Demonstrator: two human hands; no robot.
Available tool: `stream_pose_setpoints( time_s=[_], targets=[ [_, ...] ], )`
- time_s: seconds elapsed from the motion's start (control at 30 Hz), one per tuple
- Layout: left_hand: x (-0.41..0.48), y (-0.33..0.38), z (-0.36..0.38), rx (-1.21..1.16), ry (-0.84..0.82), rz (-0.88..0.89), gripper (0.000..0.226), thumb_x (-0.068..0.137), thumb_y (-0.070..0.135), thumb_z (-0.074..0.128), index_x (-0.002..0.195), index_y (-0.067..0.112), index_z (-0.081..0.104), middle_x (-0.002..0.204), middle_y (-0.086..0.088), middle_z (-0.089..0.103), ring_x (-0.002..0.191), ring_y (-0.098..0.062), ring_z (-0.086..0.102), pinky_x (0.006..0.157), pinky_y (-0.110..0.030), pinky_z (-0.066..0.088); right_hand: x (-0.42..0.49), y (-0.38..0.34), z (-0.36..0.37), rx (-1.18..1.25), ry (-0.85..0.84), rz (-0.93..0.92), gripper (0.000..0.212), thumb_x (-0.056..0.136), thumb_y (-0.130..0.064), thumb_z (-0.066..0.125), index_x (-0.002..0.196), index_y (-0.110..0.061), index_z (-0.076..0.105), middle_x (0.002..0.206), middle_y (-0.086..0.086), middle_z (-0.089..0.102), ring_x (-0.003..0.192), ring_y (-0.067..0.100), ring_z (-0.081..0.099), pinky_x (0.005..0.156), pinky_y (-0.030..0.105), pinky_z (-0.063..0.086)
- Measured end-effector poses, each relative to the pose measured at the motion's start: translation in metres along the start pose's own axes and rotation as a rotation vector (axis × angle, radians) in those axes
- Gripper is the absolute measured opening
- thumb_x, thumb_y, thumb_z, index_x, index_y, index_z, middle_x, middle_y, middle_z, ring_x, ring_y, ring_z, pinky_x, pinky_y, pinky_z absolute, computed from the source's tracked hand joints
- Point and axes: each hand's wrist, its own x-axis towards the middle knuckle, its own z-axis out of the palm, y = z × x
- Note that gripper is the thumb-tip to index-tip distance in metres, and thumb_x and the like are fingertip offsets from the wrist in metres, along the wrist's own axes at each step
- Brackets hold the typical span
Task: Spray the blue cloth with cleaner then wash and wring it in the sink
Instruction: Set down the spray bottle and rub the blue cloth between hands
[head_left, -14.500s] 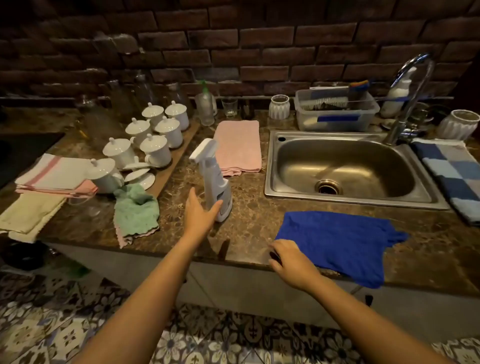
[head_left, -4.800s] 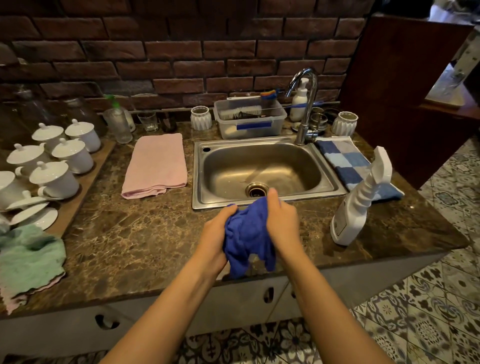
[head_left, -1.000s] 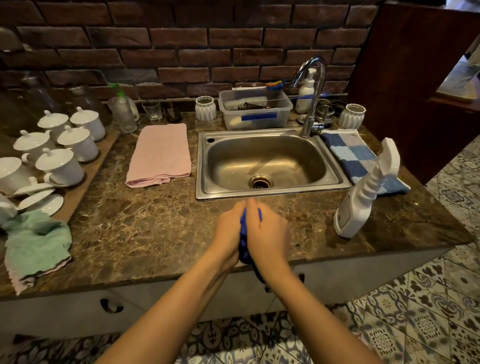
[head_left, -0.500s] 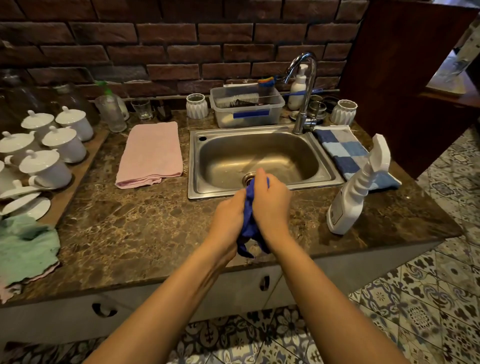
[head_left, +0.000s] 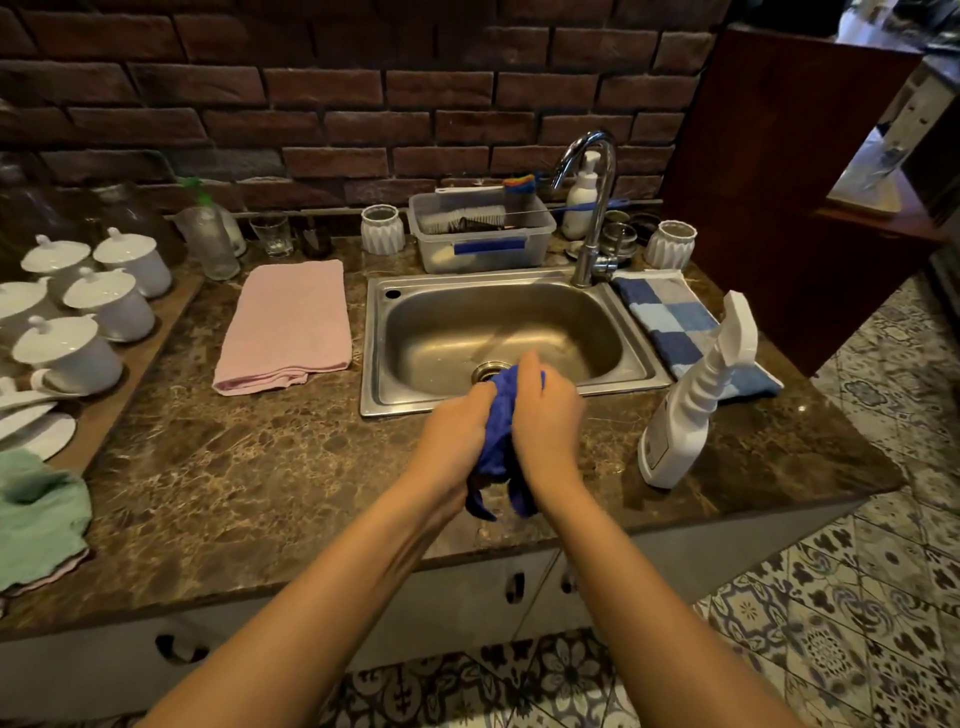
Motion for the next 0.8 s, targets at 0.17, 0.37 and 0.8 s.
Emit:
stream_pose_setpoints(
  time_s=[0.17,0.37,0.8],
  targets=[
    [0.009,0.004,0.0,-0.188,-0.067,-0.04,0.037,0.095,0.021,0.045,0.059,0.016,0.047,0.034,0.007,0.047,0.042,-0.009,0.044,0.038,-0.015,0.035,-0.038,-0.018,0.003,-0.106,0.021,-0.156,0.043,0.096,-0.037,0.034,0.067,-0.011,0.053,0.067,0.012,0.06,0.064,0.03,0.051,0.059,0.033,0.029],
    [-0.007,-0.016,0.017,-0.247,-0.154,-0.127,0.033,0.093,0.034,0.049,0.075,0.012,0.066,0.049,0.001,0.065,0.039,-0.009,0.059,0.037,-0.016,0.042,0.042,-0.001,-0.014,-0.115,-0.093,-0.049,0.05,0.098,-0.033,0.033,0.055,-0.01,0.043,0.057,0.003,0.045,0.065,0.028,0.048,0.062,0.031,0.028],
    [0.053,0.002,-0.017,-0.228,-0.164,-0.093,0.027,0.092,0.024,0.046,0.089,0.009,0.068,0.078,-0.015,0.072,0.078,-0.028,0.066,0.086,-0.051,0.05,0.045,0.035,-0.027,0.134,-0.367,-0.358,0.01,0.09,-0.014,0.048,0.085,-0.016,0.057,0.087,0.0,0.057,0.082,0.011,0.053,0.074,0.015,0.039]
  ],
)
